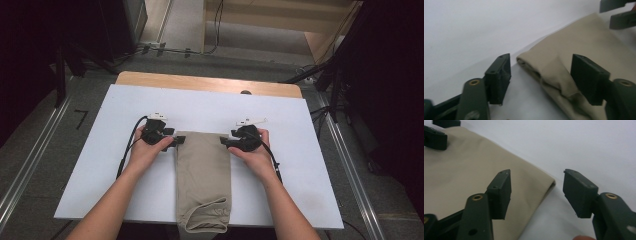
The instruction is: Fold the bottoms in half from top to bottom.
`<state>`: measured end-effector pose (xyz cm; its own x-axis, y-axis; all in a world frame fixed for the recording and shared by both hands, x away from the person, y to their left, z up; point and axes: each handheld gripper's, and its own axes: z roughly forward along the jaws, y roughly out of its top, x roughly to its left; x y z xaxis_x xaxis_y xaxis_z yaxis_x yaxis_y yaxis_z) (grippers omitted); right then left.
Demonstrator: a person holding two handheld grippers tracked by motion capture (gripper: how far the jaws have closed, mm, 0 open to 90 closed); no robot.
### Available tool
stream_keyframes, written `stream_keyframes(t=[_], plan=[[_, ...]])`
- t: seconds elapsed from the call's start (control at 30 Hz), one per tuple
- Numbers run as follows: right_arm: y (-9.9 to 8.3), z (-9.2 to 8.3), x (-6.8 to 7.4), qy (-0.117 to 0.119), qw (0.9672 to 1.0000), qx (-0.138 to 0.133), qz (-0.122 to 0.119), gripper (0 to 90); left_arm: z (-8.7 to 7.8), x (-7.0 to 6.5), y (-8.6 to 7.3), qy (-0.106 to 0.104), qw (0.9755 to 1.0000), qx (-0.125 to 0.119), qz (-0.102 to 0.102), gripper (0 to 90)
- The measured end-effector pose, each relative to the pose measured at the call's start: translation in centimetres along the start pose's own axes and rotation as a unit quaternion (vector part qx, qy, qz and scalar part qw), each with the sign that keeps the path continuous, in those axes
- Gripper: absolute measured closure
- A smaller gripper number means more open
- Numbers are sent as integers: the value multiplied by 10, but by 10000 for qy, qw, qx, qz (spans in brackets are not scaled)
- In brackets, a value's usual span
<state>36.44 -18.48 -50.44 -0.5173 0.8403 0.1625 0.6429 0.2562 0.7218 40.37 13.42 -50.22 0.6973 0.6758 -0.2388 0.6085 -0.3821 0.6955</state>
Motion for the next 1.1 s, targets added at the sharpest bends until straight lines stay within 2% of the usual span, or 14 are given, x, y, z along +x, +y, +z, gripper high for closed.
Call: stream_keyframes(t=[0.13, 0.23, 0.3, 0.43, 0.47, 0.53, 0.6, 0.7, 0.8, 0.9, 1.1], plan=[[0, 7, -4, -16, 10000, 51, -3, 453, 3, 0, -1, -4, 10000, 9, 86, 480], [-4, 13, -6, -107, 9998, 195, -17, 539, 4, -1, -1, 51, 9999, 15, 150, 539], [-4, 12, -5, -139, 9998, 172, 26, 610, 5, -2, -1, 65, 9999, 6, 117, 581], [-5, 13, -3, 86, 9997, 220, 59, 772, 5, -1, -1, -61, 10000, 59, 30, 689], [-4, 13, -3, 201, 9994, 246, 102, 813, 6, 1, -2, -177, 9998, 70, -30, 736], [-5, 13, -4, 335, 9989, 288, 122, 849, 6, 1, -2, -283, 9996, 60, -69, 818], [-5, 12, -3, 361, 9989, 290, -11, 861, 6, 0, -2, -278, 9996, 46, 1, 847], [-4, 9, 0, 276, 9991, 270, -165, 872, 6, -2, 0, -243, 9997, 3, 64, 865], [0, 3, 2, 204, 9996, 92, -198, 876, 5, -2, 6, -261, 9995, -110, 110, 870], [9, -5, -2, 203, 9997, -38, -131, 878, 1, -1, 19, -307, 9990, -274, 146, 871], [37, -19, -11, -51, 9993, -264, -253, 878, -8, 4, 52, -252, 9977, -593, 232, 870]])
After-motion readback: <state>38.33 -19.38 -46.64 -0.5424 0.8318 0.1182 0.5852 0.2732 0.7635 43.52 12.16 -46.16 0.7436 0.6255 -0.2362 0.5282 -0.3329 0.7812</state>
